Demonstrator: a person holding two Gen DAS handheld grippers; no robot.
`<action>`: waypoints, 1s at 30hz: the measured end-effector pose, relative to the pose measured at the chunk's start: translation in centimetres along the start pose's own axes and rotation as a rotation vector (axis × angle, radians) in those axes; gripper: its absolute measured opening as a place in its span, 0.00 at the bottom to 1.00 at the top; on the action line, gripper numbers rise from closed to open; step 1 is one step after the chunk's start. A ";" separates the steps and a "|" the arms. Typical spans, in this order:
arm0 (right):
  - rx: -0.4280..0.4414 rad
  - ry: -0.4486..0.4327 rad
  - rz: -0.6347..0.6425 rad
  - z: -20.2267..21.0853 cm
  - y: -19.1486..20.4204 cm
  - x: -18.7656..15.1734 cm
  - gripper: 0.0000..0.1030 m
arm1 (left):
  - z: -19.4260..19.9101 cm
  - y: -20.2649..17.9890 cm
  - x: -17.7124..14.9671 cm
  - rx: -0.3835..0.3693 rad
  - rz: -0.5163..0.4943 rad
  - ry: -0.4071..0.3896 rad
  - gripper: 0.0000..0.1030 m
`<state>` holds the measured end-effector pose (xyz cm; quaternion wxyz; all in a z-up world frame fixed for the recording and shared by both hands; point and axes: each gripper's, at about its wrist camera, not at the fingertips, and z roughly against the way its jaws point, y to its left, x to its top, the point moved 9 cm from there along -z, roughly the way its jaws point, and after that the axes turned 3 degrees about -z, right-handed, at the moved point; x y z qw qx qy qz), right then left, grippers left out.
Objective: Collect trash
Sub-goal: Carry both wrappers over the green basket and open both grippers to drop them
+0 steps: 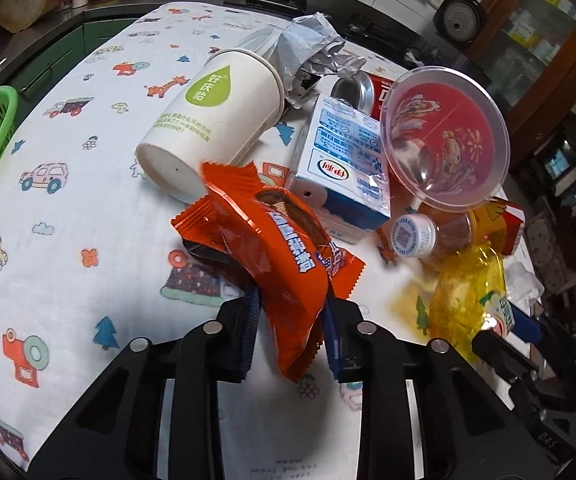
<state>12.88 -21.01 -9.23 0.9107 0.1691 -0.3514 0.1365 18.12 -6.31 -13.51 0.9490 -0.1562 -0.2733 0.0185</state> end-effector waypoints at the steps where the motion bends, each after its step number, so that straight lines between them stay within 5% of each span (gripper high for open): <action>1: 0.005 0.001 0.001 0.0 0.2 0.1 0.46 | 0.2 0.1 -0.1 -0.004 -0.002 -0.001 0.23; 20: -0.057 0.092 0.053 -3.6 0.0 -0.5 0.53 | 4.4 2.1 -1.5 -0.005 -0.054 -0.037 0.20; 30: -0.010 0.066 0.092 -2.6 3.0 0.6 0.37 | 8.4 5.5 -1.3 0.013 -0.035 -0.096 0.20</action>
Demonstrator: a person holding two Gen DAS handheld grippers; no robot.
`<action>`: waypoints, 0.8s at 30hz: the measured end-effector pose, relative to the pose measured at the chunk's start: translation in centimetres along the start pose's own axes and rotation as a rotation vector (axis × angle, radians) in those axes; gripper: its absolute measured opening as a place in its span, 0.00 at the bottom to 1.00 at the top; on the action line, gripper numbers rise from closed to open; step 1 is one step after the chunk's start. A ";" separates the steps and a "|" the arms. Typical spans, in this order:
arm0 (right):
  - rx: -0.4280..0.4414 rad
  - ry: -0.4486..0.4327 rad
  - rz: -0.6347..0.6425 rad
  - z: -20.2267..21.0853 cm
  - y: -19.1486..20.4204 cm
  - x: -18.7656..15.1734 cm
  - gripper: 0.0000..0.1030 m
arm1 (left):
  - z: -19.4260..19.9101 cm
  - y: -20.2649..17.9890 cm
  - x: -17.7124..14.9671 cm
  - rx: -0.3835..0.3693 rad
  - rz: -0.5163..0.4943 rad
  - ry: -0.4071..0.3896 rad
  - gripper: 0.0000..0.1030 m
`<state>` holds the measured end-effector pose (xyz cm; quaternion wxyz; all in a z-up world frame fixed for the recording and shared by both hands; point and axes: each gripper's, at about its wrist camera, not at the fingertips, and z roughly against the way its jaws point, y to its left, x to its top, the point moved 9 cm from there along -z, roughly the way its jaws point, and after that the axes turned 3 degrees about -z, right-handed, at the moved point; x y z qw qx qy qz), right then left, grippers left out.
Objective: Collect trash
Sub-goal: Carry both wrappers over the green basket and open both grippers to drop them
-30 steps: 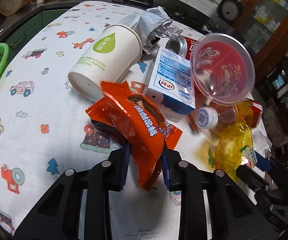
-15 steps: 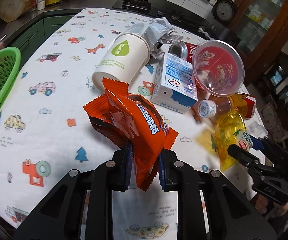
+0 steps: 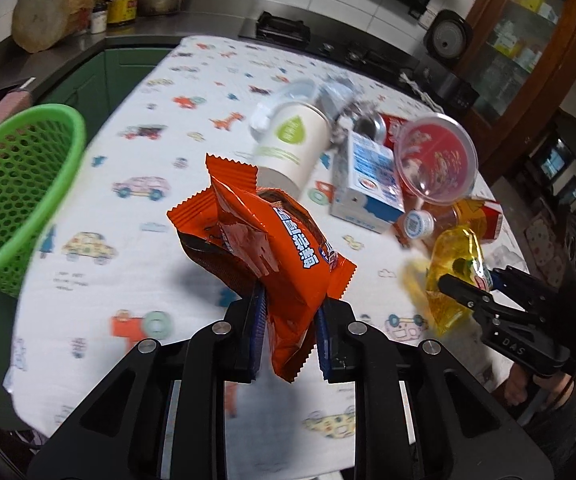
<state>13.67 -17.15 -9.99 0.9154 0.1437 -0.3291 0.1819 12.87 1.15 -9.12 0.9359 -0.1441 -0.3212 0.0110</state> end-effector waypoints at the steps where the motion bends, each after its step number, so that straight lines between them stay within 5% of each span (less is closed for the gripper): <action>1: 0.015 -0.003 0.007 0.1 0.6 0.4 0.37 | 0.5 0.6 0.2 0.008 0.003 -0.011 0.20; 12: 0.176 0.022 0.104 -0.9 9.1 5.3 0.37 | 6.1 13.1 3.3 0.196 0.114 -0.116 0.20; 24: 0.309 0.099 0.171 -5.3 17.8 10.1 0.37 | 4.7 27.2 5.4 0.379 0.251 -0.035 0.21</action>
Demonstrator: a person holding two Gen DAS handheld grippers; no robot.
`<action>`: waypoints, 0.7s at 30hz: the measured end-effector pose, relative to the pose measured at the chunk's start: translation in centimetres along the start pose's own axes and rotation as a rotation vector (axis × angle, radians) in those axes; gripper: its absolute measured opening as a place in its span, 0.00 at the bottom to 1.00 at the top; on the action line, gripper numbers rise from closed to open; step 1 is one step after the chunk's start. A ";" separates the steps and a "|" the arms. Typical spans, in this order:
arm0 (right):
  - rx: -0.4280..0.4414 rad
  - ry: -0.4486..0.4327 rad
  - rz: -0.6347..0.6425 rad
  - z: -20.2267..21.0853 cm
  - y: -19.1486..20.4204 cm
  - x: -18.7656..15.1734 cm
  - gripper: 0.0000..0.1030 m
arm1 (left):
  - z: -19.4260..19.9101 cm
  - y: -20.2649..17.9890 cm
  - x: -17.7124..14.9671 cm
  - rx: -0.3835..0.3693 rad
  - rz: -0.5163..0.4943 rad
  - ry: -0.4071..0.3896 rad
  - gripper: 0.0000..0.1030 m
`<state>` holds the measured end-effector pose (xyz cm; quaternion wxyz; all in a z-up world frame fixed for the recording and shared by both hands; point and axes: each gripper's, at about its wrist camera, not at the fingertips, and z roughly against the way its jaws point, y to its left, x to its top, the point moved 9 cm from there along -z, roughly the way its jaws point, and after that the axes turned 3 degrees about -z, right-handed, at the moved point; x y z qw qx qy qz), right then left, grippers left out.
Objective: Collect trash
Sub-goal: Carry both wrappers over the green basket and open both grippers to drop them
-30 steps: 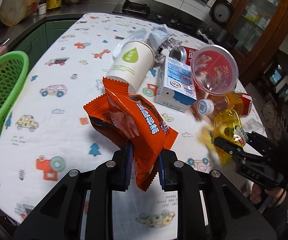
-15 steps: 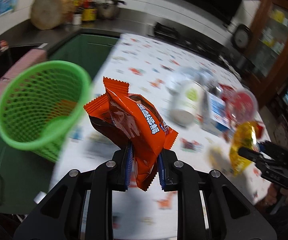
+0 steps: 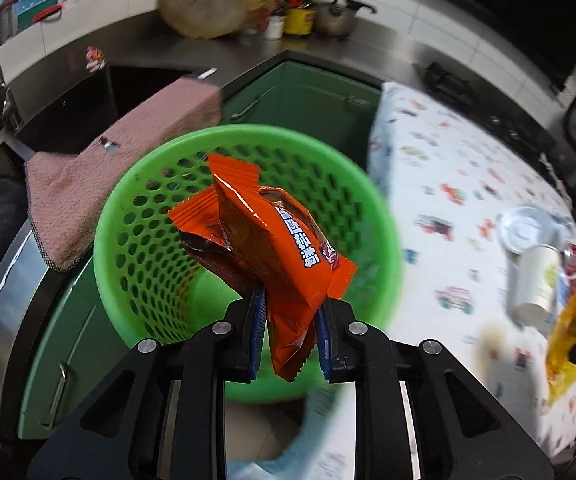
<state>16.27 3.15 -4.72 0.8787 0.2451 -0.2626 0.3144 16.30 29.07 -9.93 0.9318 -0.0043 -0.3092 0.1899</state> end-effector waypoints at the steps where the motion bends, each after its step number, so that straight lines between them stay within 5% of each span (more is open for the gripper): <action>1: 0.004 0.008 0.006 -0.7 0.4 0.6 0.37 | -0.3 0.6 -0.2 0.011 0.004 0.013 0.23; 8: 0.049 0.047 0.018 -4.2 2.8 3.6 0.37 | -2.5 2.8 0.0 0.052 0.017 0.055 0.40; 13: 0.077 0.065 0.027 -7.1 4.7 5.6 0.38 | -1.8 4.1 0.0 0.055 0.046 0.031 0.61; 21: 0.125 0.098 -0.009 -12.3 7.6 8.2 0.38 | 0.9 6.7 -1.2 0.061 0.120 -0.018 0.75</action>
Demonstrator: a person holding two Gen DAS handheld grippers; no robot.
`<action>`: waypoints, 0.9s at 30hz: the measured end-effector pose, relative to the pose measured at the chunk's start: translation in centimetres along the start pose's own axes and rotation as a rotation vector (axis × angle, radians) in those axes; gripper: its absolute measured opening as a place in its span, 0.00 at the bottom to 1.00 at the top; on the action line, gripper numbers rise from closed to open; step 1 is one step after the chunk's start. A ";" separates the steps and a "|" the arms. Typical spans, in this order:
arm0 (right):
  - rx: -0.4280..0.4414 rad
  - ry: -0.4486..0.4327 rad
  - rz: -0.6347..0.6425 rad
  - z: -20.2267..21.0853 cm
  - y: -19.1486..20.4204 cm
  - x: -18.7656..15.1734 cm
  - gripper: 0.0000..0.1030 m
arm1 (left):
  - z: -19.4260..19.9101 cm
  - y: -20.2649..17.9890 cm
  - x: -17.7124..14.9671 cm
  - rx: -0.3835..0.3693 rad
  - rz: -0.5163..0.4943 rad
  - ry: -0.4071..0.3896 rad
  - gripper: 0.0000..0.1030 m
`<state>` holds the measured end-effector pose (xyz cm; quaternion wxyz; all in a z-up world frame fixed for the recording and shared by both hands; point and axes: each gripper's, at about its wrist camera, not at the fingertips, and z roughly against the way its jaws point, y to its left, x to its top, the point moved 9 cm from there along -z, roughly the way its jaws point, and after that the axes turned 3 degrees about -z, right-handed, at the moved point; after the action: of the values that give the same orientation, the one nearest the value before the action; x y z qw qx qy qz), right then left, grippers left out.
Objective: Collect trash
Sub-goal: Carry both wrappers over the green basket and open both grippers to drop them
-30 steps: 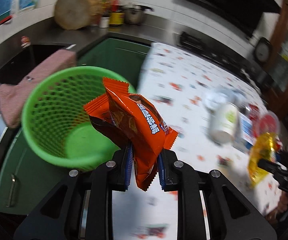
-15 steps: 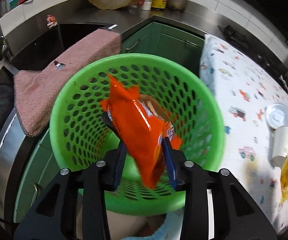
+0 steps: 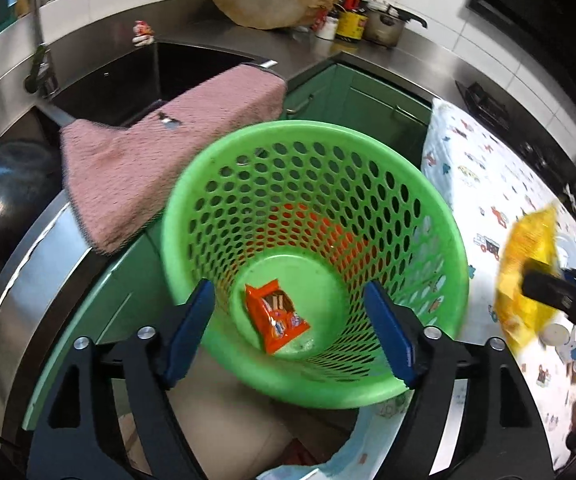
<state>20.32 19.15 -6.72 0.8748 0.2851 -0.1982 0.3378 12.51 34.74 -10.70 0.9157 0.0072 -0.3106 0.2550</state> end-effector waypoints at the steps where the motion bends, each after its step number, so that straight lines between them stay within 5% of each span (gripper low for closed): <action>1: 0.006 0.006 -0.002 -0.6 0.3 0.2 0.38 | 0.2 0.4 -0.2 0.002 0.009 -0.002 0.75; 8: 0.069 0.025 -0.036 -3.5 2.2 1.5 0.39 | 0.7 2.0 -1.2 0.003 0.052 0.000 0.77; 12: 0.081 -0.007 -0.022 -3.0 3.0 2.0 0.69 | 0.8 2.4 -1.6 0.001 0.069 0.003 0.78; 27: -0.037 -0.115 0.029 4.9 0.1 -0.7 0.80 | 2.1 -1.6 -1.9 -0.046 0.022 -0.011 0.80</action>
<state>19.04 15.78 -3.33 0.8621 0.2849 -0.2586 0.3298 10.81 32.14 -9.83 0.9110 -0.0159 -0.3217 0.2575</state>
